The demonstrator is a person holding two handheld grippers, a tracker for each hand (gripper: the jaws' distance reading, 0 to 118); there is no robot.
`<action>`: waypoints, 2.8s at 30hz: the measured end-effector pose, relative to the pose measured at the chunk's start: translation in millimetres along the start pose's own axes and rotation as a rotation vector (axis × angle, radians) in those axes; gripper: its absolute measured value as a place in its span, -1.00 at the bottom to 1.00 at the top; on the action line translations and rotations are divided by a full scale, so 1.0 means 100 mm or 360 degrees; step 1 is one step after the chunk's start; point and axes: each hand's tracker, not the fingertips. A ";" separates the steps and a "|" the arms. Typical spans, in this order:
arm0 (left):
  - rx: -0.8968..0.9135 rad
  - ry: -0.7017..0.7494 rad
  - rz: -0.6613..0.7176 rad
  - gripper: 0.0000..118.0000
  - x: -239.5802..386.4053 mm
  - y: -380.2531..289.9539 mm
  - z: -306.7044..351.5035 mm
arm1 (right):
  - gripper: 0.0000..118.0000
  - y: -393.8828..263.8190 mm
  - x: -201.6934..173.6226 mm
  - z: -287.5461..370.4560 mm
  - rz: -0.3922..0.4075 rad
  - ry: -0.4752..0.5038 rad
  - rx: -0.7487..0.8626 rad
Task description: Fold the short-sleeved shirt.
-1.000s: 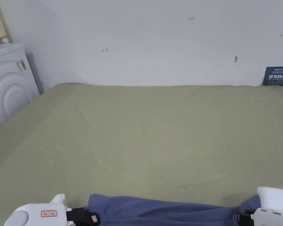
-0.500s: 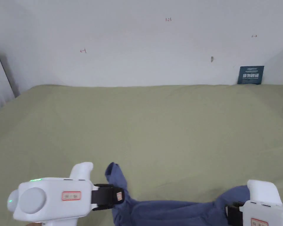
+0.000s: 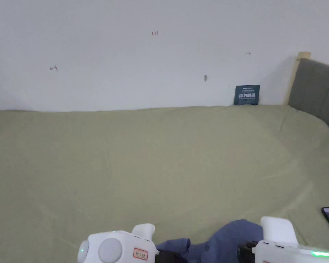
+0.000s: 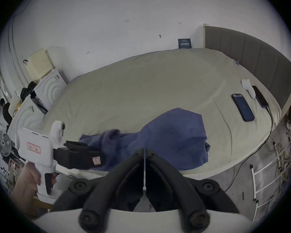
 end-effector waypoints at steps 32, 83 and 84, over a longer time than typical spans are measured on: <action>0.0199 -0.0268 0.0444 -1.00 0.14 -0.44 -0.71 | -0.93 0.01 -0.10 0.25 0.0030 0.0059 0.0064; 0.0642 0.0699 0.0502 -0.72 -1.02 -0.04 2.35 | -0.93 0.17 -0.42 -0.18 0.0146 0.0194 -0.0047; 0.0608 0.0719 0.0449 -0.72 -0.88 0.02 2.28 | -0.93 0.18 -0.43 -0.19 0.0148 0.0195 -0.0050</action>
